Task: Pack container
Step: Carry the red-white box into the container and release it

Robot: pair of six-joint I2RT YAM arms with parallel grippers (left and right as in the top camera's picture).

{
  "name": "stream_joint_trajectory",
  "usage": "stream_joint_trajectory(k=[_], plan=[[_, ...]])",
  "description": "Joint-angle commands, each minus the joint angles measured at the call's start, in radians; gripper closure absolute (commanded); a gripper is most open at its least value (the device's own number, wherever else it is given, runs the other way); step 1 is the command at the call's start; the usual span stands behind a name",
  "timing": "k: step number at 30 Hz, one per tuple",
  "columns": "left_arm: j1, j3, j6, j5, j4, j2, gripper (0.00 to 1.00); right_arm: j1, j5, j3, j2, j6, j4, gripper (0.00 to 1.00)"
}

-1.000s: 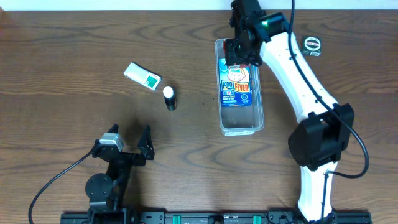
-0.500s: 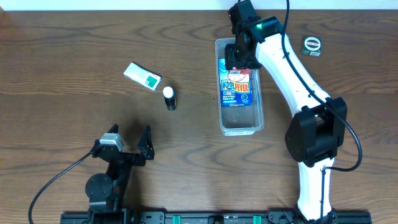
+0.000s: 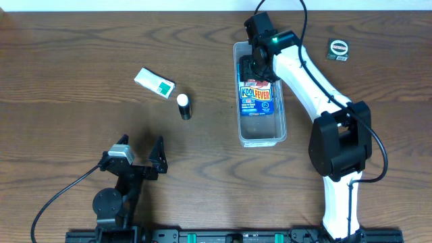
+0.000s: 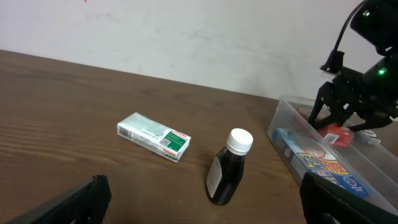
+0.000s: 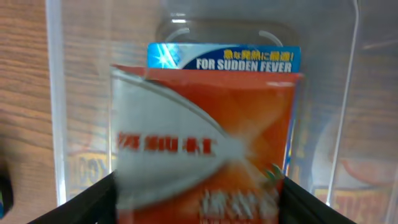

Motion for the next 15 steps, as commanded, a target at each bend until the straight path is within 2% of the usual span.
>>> stream_joint_trajectory(k=[1, 12, 15], plan=[[0.005, -0.016, -0.004, 0.014, -0.036, -0.006, 0.02, 0.016, 0.003, -0.008, 0.008, 0.004, 0.01, 0.3], [0.005, -0.016, -0.004, 0.014, -0.036, -0.006, 0.02, 0.013, 0.002, 0.026, -0.013, -0.02, 0.025, 0.27], [0.005, -0.016, -0.004, 0.014, -0.036, -0.006, 0.02, 0.006, 0.003, 0.083, -0.052, -0.077, 0.017, 0.27]])
